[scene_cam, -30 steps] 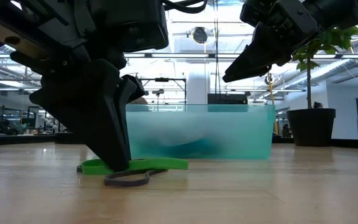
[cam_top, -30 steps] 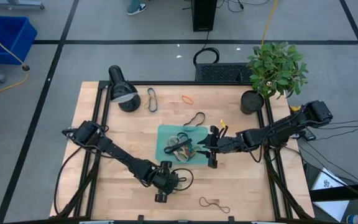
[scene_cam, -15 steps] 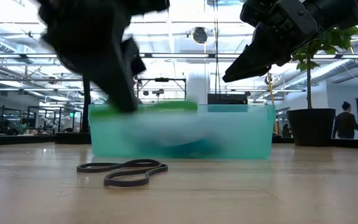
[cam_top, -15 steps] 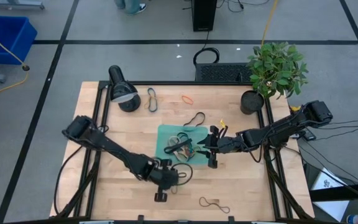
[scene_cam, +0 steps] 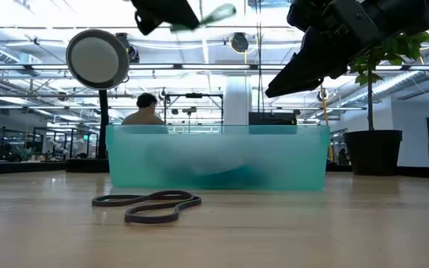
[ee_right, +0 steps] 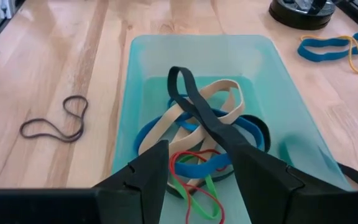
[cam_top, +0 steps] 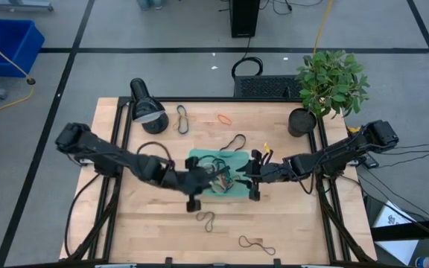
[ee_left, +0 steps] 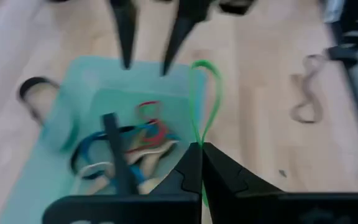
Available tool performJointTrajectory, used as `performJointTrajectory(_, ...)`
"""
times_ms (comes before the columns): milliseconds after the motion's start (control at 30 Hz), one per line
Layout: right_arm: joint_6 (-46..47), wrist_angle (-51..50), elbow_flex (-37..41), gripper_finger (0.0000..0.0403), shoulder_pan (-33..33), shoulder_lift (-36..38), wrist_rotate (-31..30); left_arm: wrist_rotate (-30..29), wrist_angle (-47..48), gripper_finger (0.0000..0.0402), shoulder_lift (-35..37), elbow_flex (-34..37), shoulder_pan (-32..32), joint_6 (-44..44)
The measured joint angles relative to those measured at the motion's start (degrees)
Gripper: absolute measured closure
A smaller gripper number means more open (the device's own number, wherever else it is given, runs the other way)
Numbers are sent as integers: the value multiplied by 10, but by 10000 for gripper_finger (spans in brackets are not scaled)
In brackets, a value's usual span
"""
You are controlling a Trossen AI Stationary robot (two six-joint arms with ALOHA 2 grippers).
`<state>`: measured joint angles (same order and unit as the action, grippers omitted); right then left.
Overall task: Pick and place rubber bands into bin
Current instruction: Put the green rubber band into the green bin
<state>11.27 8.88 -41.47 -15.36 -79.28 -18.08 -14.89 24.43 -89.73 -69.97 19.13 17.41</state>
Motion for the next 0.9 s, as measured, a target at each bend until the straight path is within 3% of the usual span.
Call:
performJointTrajectory(567,11,-5,0,234,12,0,-1,74,39,397,-110,0,-81,-42)
performJointTrajectory(900,11,-5,0,234,12,0,-1,73,43,362,-160,0,-89,-44)
